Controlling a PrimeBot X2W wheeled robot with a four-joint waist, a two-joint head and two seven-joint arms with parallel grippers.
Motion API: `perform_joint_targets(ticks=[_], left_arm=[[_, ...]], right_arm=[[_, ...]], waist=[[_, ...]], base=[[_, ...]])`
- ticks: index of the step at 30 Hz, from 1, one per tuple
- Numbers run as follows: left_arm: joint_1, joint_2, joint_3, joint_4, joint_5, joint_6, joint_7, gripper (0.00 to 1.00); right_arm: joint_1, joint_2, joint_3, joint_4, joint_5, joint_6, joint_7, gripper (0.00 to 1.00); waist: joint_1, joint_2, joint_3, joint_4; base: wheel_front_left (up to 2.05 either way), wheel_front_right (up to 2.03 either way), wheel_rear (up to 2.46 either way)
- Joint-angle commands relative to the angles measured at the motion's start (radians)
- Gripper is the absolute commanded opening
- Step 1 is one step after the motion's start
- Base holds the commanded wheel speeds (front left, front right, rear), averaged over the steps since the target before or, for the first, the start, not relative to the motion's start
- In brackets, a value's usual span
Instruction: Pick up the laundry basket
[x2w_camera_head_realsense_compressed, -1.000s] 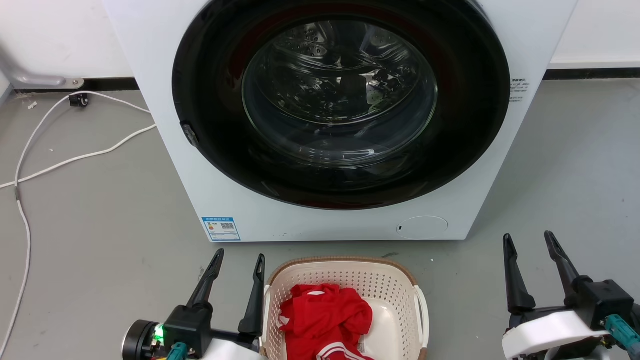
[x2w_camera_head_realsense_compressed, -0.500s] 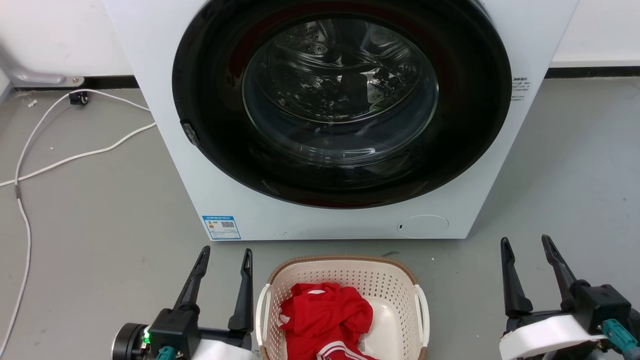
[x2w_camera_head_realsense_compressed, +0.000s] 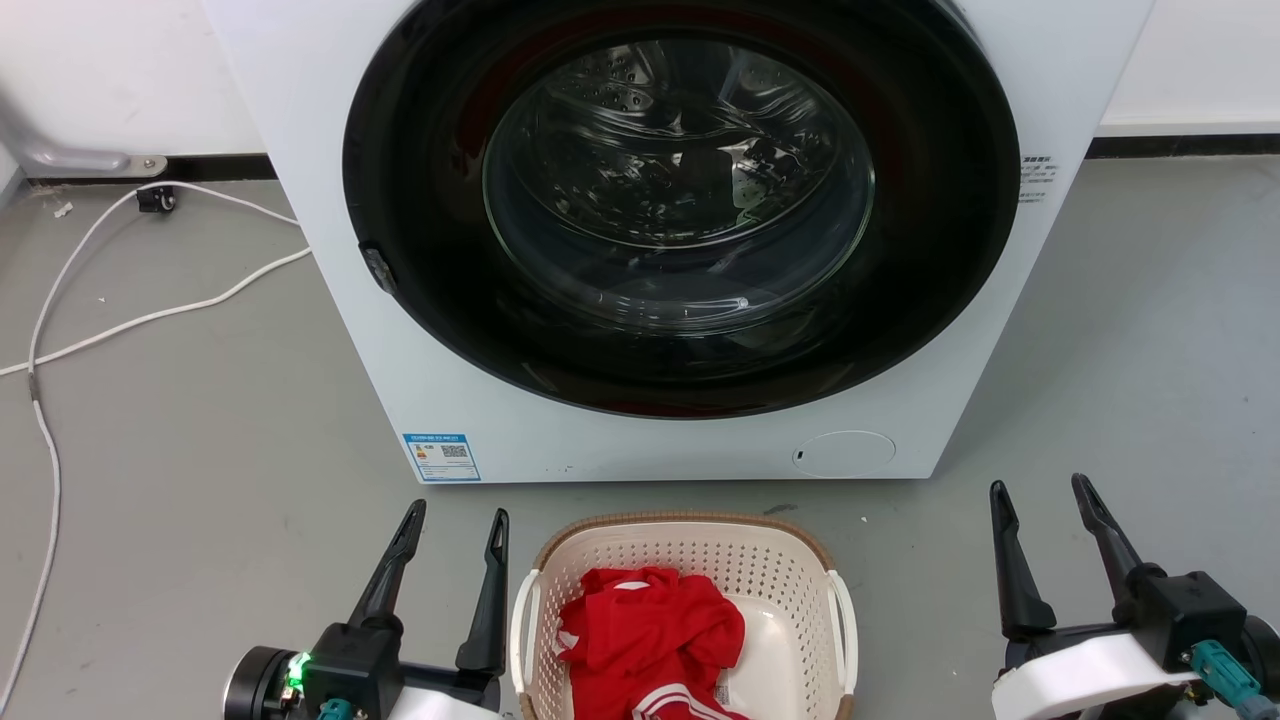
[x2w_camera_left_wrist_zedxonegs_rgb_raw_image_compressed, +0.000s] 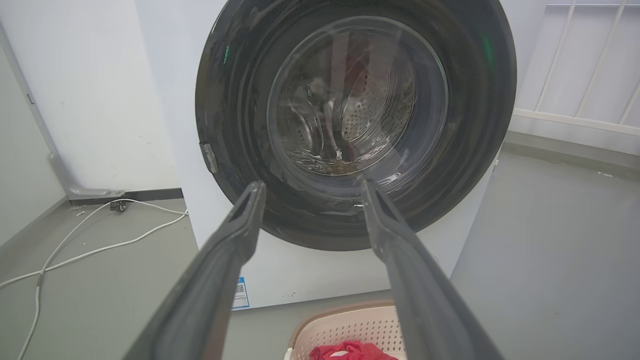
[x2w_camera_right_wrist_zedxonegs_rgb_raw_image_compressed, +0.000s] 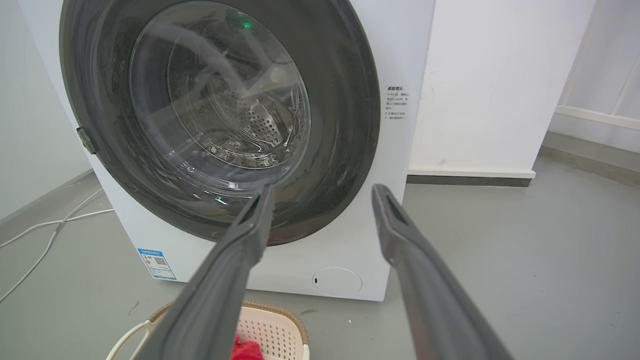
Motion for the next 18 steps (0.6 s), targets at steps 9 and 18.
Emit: perform_joint_targets(ticks=[9, 18], left_arm=[[0.012, -0.003, 0.006, 0.005, 0.007, -0.009, -0.003, 1.00], [-0.043, -0.003, 0.004, 0.026, -0.001, 0.010, -0.003, 1.00]], right_arm=[[-0.010, -0.001, -0.002, 0.000, 0.007, 0.000, -0.004, 1.00], [-0.048, -0.001, -0.006, 0.019, -0.005, 0.000, -0.004, 1.00]], waist=[[0.0000, -0.0001, 0.003, 0.000], [0.0000, -0.0001, 0.094, -0.008]], base=[[0.00, 0.00, 0.00], [0.00, 0.00, 0.00]])
